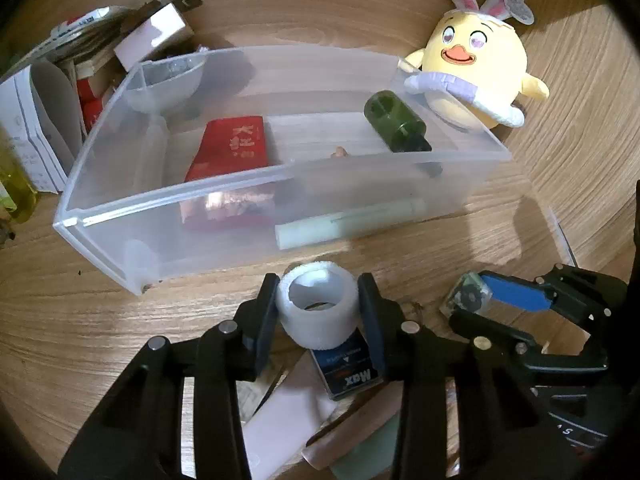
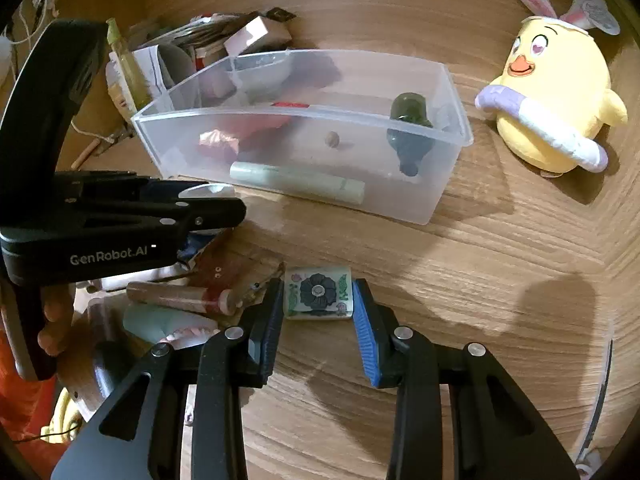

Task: Organize objects
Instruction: 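Carry the tape roll and badge into the clear box and release them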

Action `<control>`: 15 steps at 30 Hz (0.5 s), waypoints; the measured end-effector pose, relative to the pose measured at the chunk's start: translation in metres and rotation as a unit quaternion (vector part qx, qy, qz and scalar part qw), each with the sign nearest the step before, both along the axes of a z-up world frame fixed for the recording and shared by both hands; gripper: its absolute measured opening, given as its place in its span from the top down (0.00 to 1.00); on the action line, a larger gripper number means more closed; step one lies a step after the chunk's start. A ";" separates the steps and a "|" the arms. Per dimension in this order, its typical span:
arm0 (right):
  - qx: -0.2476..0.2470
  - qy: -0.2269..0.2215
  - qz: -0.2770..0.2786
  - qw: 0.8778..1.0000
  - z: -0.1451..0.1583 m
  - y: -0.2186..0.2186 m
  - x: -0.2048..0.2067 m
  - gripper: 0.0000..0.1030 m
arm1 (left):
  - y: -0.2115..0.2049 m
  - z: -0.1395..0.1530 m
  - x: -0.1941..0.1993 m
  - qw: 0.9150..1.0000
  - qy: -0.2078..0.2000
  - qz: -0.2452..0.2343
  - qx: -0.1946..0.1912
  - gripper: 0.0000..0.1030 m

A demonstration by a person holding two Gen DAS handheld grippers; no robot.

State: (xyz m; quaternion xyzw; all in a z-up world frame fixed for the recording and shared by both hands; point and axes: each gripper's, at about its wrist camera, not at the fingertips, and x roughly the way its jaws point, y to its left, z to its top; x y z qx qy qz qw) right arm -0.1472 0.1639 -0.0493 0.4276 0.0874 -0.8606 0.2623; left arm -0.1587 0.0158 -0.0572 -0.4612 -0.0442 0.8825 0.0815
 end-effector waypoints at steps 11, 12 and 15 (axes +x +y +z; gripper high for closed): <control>-0.030 0.024 0.000 0.999 0.019 0.002 -0.001 0.70 | -0.004 0.024 0.019 0.999 0.043 0.011 -0.002 0.62; -0.034 0.028 -0.001 0.999 0.022 0.002 -0.001 0.70 | -0.005 0.026 0.020 0.999 0.047 0.013 -0.002 0.62; -0.043 0.036 -0.005 0.998 0.029 0.002 -0.002 0.70 | -0.007 0.035 0.026 0.998 0.060 0.015 -0.004 0.62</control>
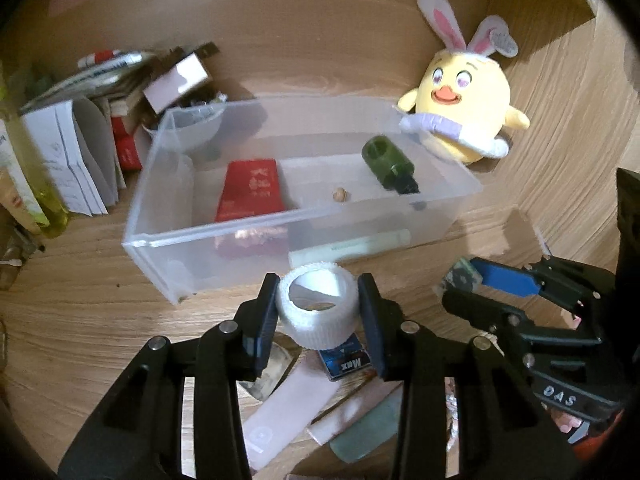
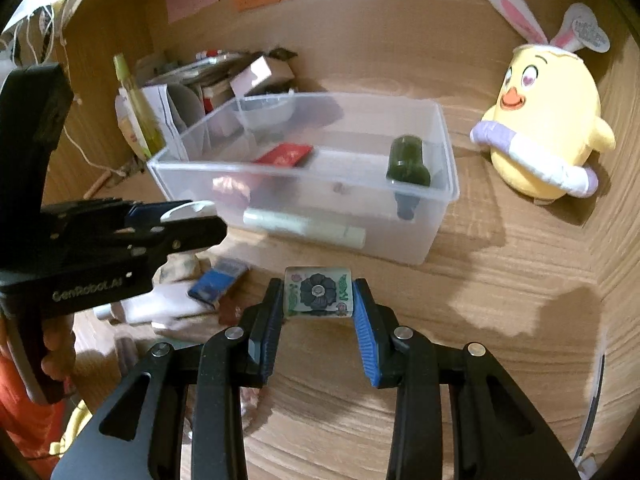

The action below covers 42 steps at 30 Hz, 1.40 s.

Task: Organize objects
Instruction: 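Carry the tape roll and badge into the clear box and release them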

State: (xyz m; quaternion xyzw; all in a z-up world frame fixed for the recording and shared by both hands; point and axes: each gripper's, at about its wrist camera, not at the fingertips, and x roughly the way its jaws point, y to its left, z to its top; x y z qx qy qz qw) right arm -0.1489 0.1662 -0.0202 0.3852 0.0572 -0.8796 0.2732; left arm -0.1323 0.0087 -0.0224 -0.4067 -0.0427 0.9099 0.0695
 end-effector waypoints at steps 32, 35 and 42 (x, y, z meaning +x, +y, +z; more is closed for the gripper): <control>-0.046 0.107 -0.030 0.993 0.084 -0.015 -0.042 0.70 | -0.040 0.064 -0.009 0.995 0.087 0.051 -0.004 0.62; -0.041 0.112 -0.028 0.992 0.086 -0.021 -0.047 0.70 | -0.042 0.065 -0.016 0.995 0.086 0.054 -0.003 0.62; -0.032 0.083 -0.027 0.996 0.070 -0.028 -0.072 0.70 | -0.048 0.054 -0.038 0.996 0.068 0.063 -0.001 0.62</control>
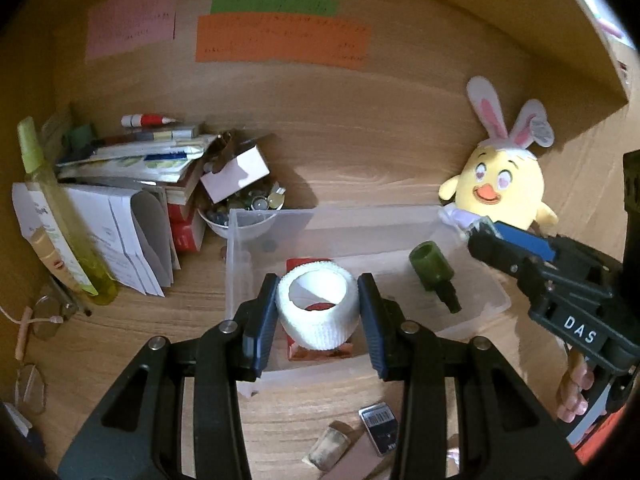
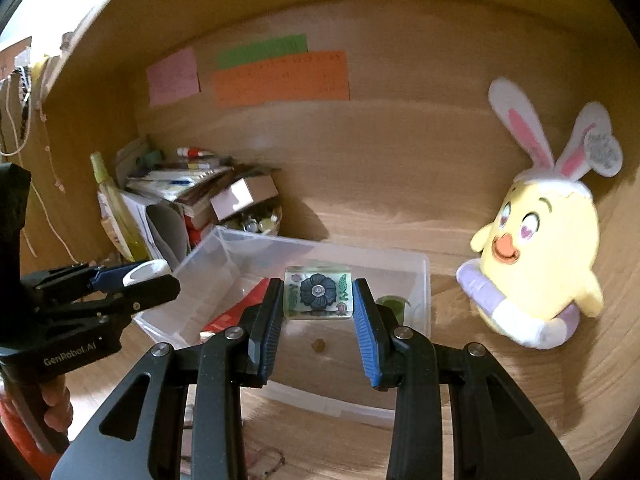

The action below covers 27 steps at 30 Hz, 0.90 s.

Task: Organize objects
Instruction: 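Carry the tape roll and badge into the clear box and release them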

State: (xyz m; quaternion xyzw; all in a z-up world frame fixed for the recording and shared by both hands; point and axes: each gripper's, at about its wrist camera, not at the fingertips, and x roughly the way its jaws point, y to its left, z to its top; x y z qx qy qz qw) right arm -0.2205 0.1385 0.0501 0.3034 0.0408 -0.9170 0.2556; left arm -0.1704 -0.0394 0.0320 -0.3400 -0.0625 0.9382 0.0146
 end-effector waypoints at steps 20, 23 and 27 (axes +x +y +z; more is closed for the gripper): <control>0.021 -0.073 -0.007 0.997 -0.052 -0.003 -0.033 0.70 | 0.004 -0.047 -0.045 0.998 -0.065 0.003 -0.008 0.62; 0.031 -0.073 -0.009 0.997 -0.055 -0.006 -0.034 0.70 | 0.005 -0.050 -0.047 0.998 -0.068 0.003 -0.007 0.62; 0.039 -0.076 -0.012 0.996 -0.058 -0.007 -0.035 0.70 | 0.006 -0.050 -0.046 0.998 -0.067 0.003 -0.007 0.62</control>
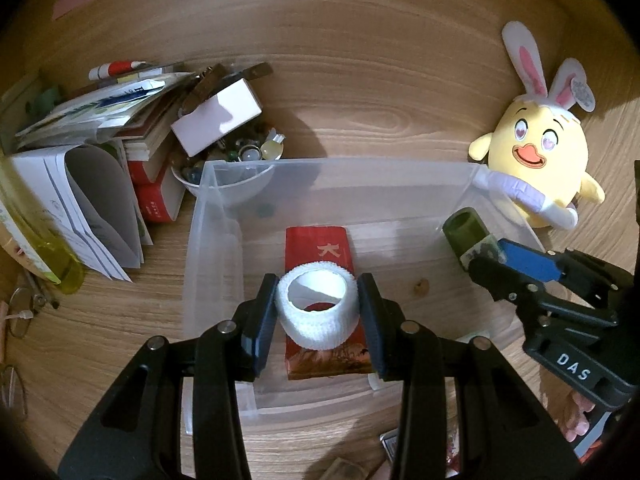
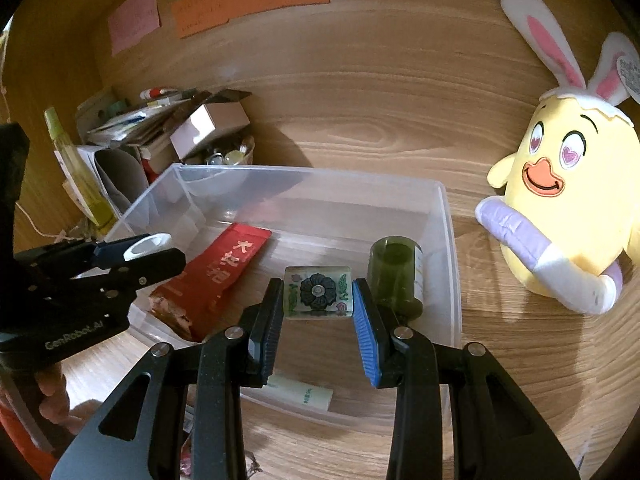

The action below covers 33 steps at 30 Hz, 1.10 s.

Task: Organize objects
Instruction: 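Carry the tape roll and badge into the clear box and release them, then withdraw both open tools from the box toward the remaining items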

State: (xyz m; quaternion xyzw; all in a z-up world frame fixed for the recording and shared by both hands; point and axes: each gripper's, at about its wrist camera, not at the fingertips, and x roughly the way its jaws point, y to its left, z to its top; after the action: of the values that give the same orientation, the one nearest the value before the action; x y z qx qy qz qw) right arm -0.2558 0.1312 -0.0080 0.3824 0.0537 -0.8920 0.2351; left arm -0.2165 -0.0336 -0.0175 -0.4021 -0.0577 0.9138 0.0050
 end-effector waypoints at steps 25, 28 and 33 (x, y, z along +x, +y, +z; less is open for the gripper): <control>-0.008 0.046 0.001 0.999 0.034 0.006 0.036 0.36 | -0.006 0.038 0.049 0.999 0.047 -0.009 0.022 0.21; -0.009 0.053 0.005 0.999 0.038 0.009 0.049 0.33 | -0.008 0.041 0.061 0.998 0.051 -0.008 0.019 0.14; -0.006 0.058 0.015 0.998 0.039 0.012 0.072 0.32 | -0.013 0.041 0.085 0.998 0.056 -0.001 0.010 0.11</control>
State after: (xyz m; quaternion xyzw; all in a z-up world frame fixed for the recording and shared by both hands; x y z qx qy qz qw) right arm -0.1841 0.1436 0.0310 0.3280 0.0679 -0.9094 0.2467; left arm -0.1314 -0.0465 0.0239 -0.3506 -0.0658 0.9341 0.0136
